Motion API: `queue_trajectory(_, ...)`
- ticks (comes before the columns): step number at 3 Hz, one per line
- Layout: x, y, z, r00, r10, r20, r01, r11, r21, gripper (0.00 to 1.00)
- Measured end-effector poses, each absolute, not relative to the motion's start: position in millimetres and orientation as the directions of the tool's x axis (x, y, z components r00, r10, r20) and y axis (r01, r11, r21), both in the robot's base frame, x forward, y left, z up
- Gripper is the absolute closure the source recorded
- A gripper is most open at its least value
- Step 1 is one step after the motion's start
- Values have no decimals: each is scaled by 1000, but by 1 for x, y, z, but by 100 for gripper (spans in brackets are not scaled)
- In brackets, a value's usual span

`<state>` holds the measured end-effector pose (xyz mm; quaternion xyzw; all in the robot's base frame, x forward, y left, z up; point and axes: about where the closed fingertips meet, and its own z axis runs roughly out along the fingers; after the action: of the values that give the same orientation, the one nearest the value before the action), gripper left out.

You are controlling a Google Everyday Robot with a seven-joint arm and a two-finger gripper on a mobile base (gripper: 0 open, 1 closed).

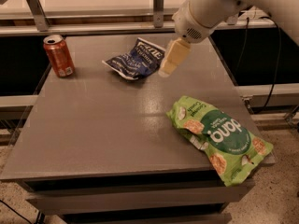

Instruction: Move blue chip bag near green rice chip bag

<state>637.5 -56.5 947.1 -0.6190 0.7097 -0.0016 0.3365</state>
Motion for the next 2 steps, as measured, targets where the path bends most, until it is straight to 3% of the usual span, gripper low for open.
queue_trajectory(2, 697, -18, 919, -67, -766, -640, -843, 387, -375, 0)
